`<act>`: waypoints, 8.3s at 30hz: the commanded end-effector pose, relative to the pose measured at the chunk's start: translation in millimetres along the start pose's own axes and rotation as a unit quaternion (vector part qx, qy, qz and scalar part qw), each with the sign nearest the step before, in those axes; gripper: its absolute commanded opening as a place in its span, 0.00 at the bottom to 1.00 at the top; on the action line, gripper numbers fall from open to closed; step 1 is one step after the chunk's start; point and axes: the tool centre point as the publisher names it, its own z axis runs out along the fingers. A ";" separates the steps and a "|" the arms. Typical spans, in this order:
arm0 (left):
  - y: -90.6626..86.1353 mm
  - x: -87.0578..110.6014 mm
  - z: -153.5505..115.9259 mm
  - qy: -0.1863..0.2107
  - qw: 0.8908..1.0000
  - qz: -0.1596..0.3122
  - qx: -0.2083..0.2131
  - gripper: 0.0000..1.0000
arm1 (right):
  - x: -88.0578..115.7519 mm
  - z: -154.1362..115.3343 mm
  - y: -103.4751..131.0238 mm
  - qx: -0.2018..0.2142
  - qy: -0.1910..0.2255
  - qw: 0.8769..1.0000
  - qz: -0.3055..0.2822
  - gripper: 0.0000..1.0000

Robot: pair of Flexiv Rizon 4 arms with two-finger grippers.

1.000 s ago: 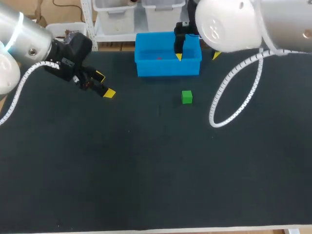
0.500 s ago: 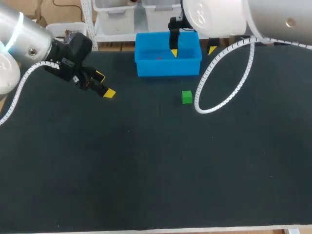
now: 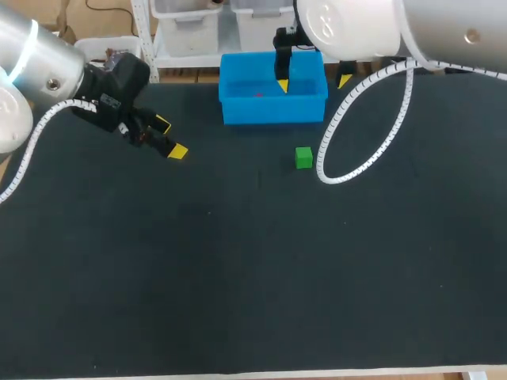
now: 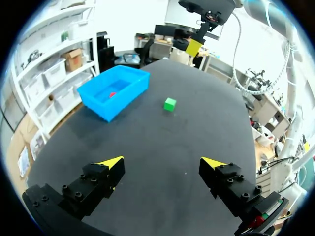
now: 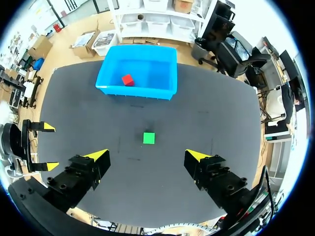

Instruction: Use the left arm to pick the red cube and place it into the blue plastic box first, then use the right arm to grasp the green cube and put it into the same blue plastic box after the first action is fully finished.

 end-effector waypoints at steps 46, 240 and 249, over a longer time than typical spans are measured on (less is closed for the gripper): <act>0.4 1.7 0.2 -0.003 1.000 0.002 0.001 1.00 | 3.8 89.7 7.4 0.043 0.043 0.998 0.009 1.00; 0.4 1.7 0.2 -0.003 1.000 0.002 0.001 1.00 | -207.2 80.3 -0.5 -0.148 -0.082 0.970 -0.172 0.00; 0.4 1.7 0.2 -0.003 1.000 0.002 0.001 1.00 | -215.6 100.0 0.4 -0.141 -0.064 0.970 -0.186 0.00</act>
